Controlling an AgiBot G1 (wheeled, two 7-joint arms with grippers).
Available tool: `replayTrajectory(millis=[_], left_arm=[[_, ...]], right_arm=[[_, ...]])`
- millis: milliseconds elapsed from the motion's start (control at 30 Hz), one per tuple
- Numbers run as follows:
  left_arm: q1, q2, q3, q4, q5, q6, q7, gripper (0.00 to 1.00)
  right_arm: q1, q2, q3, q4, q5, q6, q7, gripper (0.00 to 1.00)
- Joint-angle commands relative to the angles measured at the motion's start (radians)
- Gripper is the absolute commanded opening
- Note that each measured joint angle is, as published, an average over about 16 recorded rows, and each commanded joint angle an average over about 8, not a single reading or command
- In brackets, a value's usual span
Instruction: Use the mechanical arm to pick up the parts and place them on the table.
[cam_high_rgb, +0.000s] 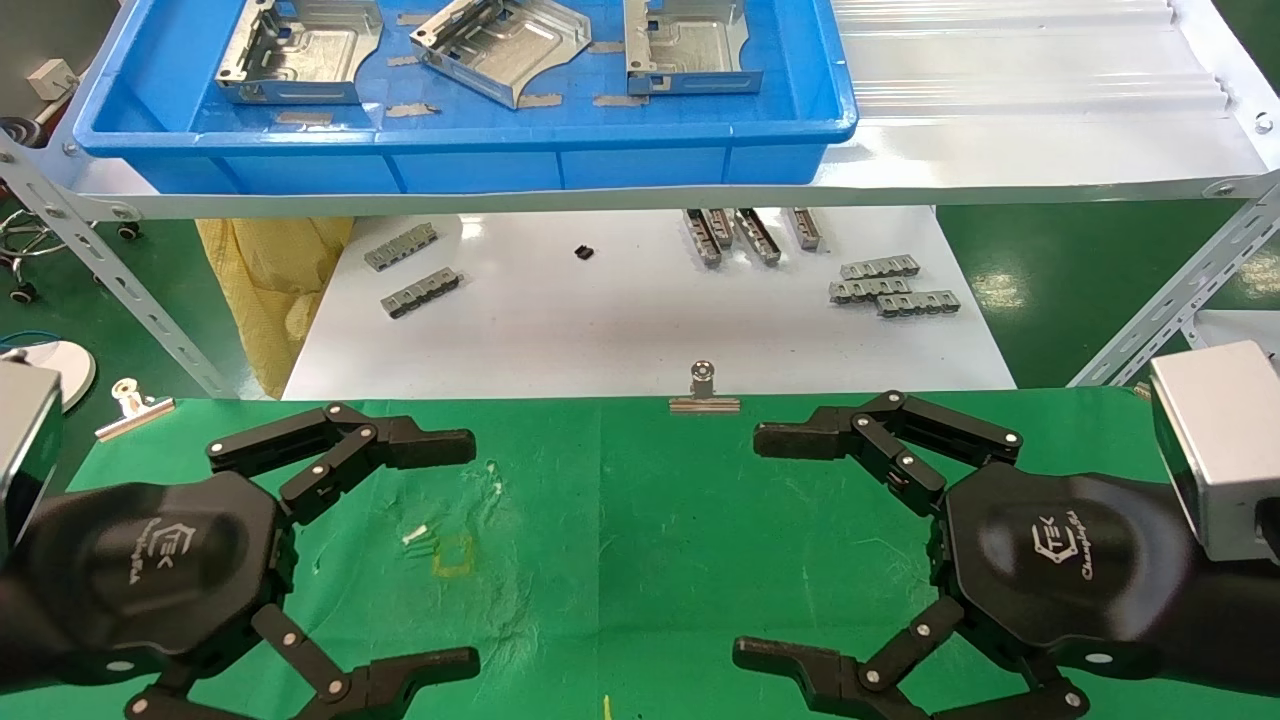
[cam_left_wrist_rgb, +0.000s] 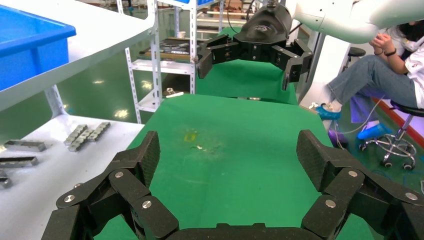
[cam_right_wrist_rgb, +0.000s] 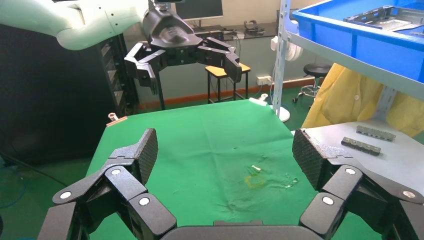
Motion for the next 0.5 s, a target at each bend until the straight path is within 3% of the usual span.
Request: replayTrajectory(millis=[33, 500], left_arm=[[0.000, 0.000, 0.000, 0.000, 0.000, 0.000, 0.000, 1.00], [0.000, 0.000, 0.000, 0.000, 0.000, 0.000, 0.000, 1.00]], right_arm=[[0.000, 0.000, 0.000, 0.000, 0.000, 0.000, 0.000, 1.00], [0.000, 0.000, 0.000, 0.000, 0.000, 0.000, 0.000, 1.00]])
